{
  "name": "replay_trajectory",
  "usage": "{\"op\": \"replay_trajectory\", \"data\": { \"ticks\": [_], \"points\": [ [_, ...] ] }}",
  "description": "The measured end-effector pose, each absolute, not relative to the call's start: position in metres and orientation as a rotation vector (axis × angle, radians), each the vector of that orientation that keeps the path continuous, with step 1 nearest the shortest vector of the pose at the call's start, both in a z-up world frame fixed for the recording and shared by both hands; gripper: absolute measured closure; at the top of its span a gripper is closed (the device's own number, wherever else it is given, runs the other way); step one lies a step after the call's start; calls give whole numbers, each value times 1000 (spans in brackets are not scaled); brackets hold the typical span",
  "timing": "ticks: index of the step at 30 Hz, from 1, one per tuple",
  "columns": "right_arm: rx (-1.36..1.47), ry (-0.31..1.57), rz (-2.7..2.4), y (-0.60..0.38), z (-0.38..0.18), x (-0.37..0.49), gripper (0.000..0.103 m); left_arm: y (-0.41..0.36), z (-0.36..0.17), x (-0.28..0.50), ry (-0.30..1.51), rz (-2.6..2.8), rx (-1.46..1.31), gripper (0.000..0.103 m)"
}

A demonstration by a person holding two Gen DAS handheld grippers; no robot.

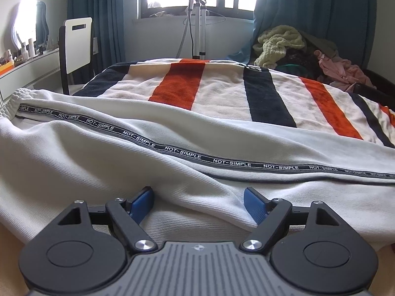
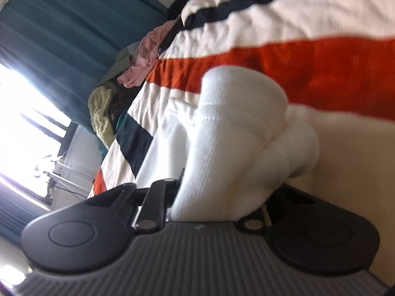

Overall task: Fold clothes
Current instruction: 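Lift the cuffs with the right gripper and lay them over the pants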

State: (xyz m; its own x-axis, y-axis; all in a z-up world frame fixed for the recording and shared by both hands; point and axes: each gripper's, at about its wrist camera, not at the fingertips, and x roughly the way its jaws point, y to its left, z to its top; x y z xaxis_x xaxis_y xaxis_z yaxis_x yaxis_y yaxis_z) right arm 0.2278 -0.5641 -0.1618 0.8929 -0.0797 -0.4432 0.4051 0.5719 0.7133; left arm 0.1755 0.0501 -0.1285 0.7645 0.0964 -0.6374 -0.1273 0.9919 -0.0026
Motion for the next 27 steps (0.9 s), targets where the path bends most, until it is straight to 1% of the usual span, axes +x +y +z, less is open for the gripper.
{"op": "replay_trajectory", "data": {
  "ticks": [3,10,13,14,17,20,21,27],
  "points": [
    [760,329,-293,-535,-130,226,91,57,-123,174,675,129,-81,21],
    [382,198,-278,-464,-58,222,92,74,-107,170,631,155,-171,21],
    [236,167,-168,-398,-54,217,92,82,-101,168,612,166,-210,22],
    [187,157,-131,-376,-53,215,92,85,-98,166,591,174,-218,24],
    [41,125,-21,-309,-50,210,92,92,-83,154,480,247,-193,24],
    [-105,93,89,-243,-47,205,92,108,-72,140,401,287,-259,23],
    [-150,92,122,-223,-50,203,92,114,-70,138,388,301,-279,23],
    [-342,286,260,-137,-142,183,91,138,-70,139,406,312,-399,23]
  ]
}}
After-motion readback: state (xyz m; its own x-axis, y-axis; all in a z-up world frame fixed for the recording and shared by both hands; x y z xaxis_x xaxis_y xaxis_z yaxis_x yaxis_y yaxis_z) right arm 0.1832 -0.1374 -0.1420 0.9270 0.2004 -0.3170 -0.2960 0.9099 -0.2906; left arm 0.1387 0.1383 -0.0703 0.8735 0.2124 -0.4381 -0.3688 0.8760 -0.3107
